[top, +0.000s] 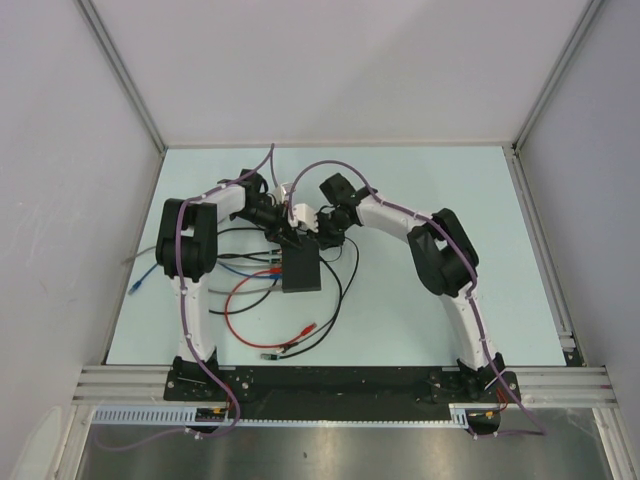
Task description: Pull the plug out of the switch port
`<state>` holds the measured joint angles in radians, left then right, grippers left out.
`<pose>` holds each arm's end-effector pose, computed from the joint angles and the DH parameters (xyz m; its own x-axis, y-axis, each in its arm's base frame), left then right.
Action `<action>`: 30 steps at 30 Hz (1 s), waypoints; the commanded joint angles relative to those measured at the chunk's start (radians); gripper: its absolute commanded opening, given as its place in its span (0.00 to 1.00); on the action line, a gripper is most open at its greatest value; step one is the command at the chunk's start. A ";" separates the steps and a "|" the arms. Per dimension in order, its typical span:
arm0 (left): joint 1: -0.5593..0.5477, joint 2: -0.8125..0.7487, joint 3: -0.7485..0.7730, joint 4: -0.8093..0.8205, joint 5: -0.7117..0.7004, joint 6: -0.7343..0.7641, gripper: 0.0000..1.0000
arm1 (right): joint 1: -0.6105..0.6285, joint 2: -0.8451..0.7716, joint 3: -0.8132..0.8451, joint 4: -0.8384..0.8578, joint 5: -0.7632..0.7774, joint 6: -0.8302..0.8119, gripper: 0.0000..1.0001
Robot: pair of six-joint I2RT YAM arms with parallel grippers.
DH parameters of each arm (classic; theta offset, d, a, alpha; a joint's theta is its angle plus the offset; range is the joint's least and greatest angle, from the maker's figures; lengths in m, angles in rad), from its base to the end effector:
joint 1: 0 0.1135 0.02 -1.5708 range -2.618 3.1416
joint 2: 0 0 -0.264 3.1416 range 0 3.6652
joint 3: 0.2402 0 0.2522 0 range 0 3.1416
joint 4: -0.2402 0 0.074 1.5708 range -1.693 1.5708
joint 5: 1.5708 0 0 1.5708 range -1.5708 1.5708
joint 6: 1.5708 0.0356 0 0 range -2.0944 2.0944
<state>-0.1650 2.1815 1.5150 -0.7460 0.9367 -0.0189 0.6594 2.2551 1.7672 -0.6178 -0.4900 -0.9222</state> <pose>0.4056 -0.0966 0.1316 -0.9781 0.1515 -0.1426 0.2041 0.5665 -0.7984 0.3681 0.3065 0.1620 0.1370 -0.7835 -0.6061 -0.9903 -0.0932 -0.1033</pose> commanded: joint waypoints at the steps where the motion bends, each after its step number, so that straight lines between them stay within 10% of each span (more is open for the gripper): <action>1: 0.005 0.049 -0.012 0.014 -0.164 0.045 0.00 | 0.023 -0.081 -0.129 0.171 0.087 -0.024 0.00; 7: 0.005 0.049 -0.015 0.017 -0.164 0.046 0.00 | -0.004 0.023 0.072 -0.034 -0.031 0.057 0.00; 30: 0.004 0.054 -0.010 0.017 -0.161 0.045 0.00 | -0.020 0.015 0.023 0.025 0.047 0.059 0.00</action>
<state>-0.1650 2.1860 1.5150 -0.7506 0.9394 -0.0189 0.6418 2.2829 1.8194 -0.6601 -0.5125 -0.8402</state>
